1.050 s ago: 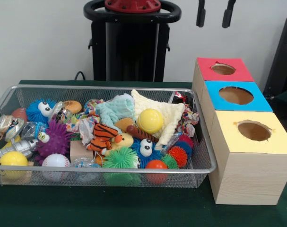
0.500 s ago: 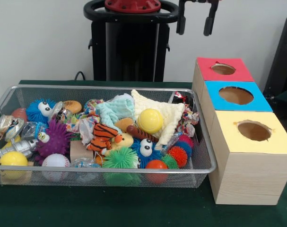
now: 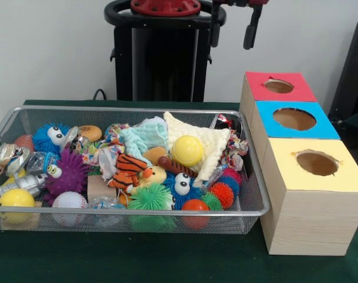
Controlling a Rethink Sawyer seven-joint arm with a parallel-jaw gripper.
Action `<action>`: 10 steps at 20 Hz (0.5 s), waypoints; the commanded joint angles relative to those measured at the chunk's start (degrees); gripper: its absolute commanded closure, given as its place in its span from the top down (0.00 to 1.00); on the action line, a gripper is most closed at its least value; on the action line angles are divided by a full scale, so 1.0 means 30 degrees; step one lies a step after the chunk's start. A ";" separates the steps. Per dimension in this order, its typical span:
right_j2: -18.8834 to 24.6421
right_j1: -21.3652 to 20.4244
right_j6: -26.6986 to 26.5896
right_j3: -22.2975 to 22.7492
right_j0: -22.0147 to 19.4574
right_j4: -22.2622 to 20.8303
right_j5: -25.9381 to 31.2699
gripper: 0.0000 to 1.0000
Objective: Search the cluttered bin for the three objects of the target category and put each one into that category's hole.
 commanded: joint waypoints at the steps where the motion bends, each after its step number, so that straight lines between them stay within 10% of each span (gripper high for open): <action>1: -0.0412 0.0588 0.2790 -0.0994 -0.0843 -0.0366 0.2024 1.00; 10: 0.0665 0.0817 0.0512 0.0457 -0.3192 -0.0105 0.0157 1.00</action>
